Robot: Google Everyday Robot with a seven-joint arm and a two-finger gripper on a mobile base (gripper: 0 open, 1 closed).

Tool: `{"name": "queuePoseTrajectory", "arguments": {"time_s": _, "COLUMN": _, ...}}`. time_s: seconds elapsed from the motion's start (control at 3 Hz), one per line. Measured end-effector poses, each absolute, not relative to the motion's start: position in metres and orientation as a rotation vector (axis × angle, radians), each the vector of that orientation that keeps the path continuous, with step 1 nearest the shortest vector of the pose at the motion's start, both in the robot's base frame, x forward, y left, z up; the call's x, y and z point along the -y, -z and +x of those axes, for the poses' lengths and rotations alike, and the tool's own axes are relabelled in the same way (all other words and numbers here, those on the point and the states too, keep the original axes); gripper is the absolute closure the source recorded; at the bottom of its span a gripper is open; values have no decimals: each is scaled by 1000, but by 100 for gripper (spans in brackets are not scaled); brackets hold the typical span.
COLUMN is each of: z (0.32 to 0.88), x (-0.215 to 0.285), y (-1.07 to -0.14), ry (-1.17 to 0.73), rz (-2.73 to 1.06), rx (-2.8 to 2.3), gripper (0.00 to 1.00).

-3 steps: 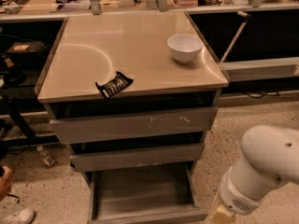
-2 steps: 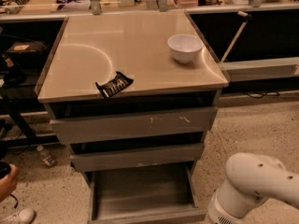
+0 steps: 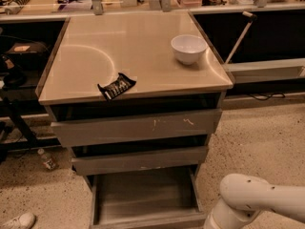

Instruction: Close bottom drawer

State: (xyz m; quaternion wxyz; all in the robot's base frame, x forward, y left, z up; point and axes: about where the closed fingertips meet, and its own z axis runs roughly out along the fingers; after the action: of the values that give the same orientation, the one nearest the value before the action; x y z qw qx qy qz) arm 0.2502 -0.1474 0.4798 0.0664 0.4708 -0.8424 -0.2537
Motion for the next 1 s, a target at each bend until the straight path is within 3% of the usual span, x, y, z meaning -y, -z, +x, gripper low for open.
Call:
{"name": "queuePoseTrajectory", "arguments": {"time_s": 0.33, "z": 250, "x": 148, "y": -480, "ry": 763, "rz": 1421, "rx": 2541, "gripper": 100}}
{"name": "queuePoseTrajectory", "arguments": {"time_s": 1.0, "z": 277, "x": 140, "y": -381, "ry": 875, "rz": 1301, "rx": 2654, "gripper": 100}}
